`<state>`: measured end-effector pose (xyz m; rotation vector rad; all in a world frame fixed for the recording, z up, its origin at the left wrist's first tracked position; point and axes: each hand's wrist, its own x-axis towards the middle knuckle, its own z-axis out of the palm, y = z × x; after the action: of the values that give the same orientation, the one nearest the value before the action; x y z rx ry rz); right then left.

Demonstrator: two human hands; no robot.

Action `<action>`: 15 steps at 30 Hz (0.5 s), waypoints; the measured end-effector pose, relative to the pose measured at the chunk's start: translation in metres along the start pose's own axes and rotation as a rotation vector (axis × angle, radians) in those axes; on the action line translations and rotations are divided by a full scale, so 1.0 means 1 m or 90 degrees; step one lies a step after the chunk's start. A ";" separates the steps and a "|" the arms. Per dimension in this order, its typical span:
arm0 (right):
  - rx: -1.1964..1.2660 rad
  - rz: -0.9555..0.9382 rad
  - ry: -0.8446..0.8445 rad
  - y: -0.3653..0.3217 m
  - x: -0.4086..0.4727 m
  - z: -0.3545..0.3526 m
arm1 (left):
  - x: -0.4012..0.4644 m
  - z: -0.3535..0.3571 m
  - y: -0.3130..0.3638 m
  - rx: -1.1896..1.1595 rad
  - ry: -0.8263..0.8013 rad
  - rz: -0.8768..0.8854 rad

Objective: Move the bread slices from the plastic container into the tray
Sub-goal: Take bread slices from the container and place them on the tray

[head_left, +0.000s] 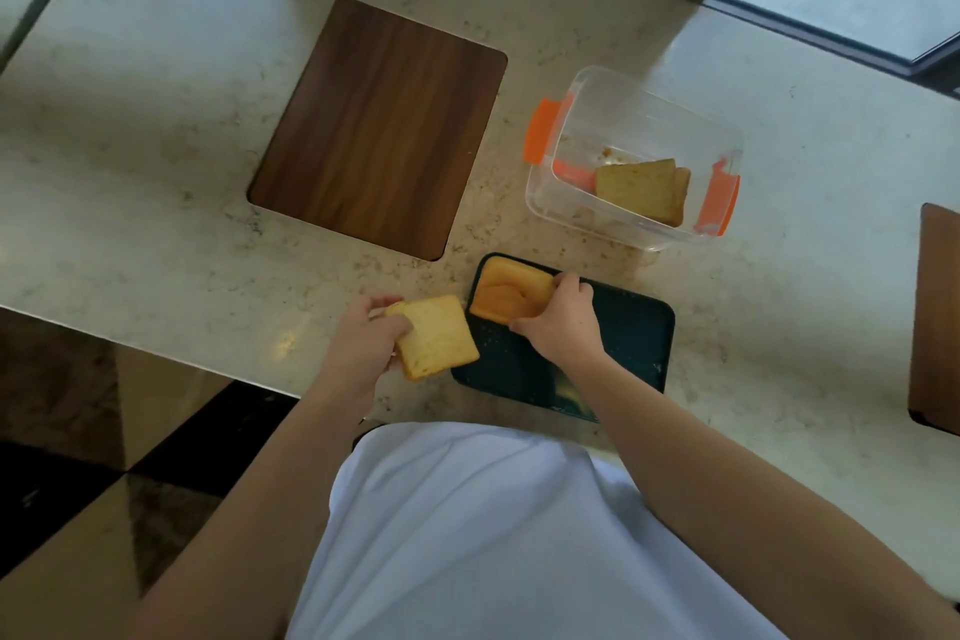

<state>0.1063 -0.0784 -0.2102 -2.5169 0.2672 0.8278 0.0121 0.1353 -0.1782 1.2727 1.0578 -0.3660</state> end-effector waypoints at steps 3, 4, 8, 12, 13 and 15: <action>-0.003 -0.002 0.011 -0.003 0.001 0.004 | -0.003 -0.003 -0.004 0.034 -0.009 -0.001; -0.004 -0.007 0.014 -0.003 0.001 0.004 | -0.004 -0.003 -0.005 0.042 -0.016 0.002; -0.042 -0.036 0.034 0.004 -0.005 0.000 | -0.007 0.001 -0.007 0.074 -0.068 0.016; 0.050 -0.038 0.051 0.022 -0.019 -0.015 | -0.007 0.015 -0.001 0.121 -0.140 0.030; 0.092 -0.029 0.004 0.028 -0.021 -0.020 | -0.007 0.020 0.001 0.134 -0.172 0.033; 0.205 0.003 -0.136 0.042 -0.028 -0.028 | -0.008 0.033 0.007 0.169 -0.230 0.041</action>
<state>0.0847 -0.1275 -0.1890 -2.1120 0.3078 0.9630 0.0277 0.1056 -0.1703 1.4064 0.6751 -0.6762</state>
